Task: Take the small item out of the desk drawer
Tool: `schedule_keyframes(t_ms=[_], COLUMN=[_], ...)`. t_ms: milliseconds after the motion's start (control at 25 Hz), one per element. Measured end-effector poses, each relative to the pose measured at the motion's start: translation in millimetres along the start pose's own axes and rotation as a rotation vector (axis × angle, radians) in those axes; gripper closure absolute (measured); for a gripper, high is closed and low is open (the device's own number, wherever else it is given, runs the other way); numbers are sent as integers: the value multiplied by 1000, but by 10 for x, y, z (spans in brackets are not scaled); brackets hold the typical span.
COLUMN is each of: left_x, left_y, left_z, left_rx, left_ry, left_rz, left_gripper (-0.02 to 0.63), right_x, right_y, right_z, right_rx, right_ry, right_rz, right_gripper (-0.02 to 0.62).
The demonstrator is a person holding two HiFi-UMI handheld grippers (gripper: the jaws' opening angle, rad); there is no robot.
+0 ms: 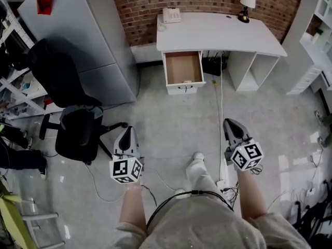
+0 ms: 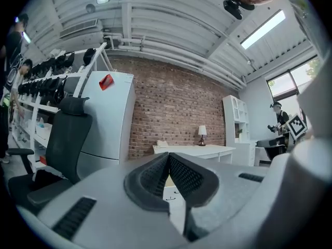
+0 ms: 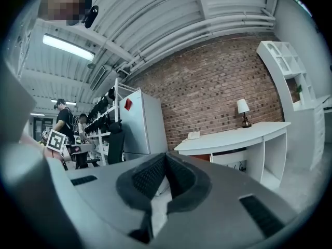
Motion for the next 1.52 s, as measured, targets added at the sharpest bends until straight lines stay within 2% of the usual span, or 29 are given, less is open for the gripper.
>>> schedule_keyframes(t_ms=[320,520,560,800,1160,1520], left_x=[-142,-171,-165,-96,21,181], left_y=[624,1018,1094,1499,2032,2318], left_z=[158,266,288,412,495,438], left_rx=[-4,-20,-23,-33,-49,-89], left_ry=[-38,-62,-68,-83,-98,-87], left_rz=[49,87,98,148,187,190], left_gripper=[601,601,601,601,601,601], right_x=[400,775,861,1322,1745,2044], right_y=[610,1023,1095,1504,1995,2139], right_z=[202,334,368,514,653,600], right_rx=[-12,-21,-27,-56,-110,-118], right_ry=[29,61,60,73,68,118], right_rz=[40,31,33,73,149,167], right_gripper=[591,585,542,449,413,408])
Point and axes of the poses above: the fingertips, and each gripper's own axes: y forward along the fingers, x to its right, z out of its top, the point moved 8 cm from there along -y, backward along the fingers, and after that the axes turned 14 degrees about -x, right-handed, at the moved point
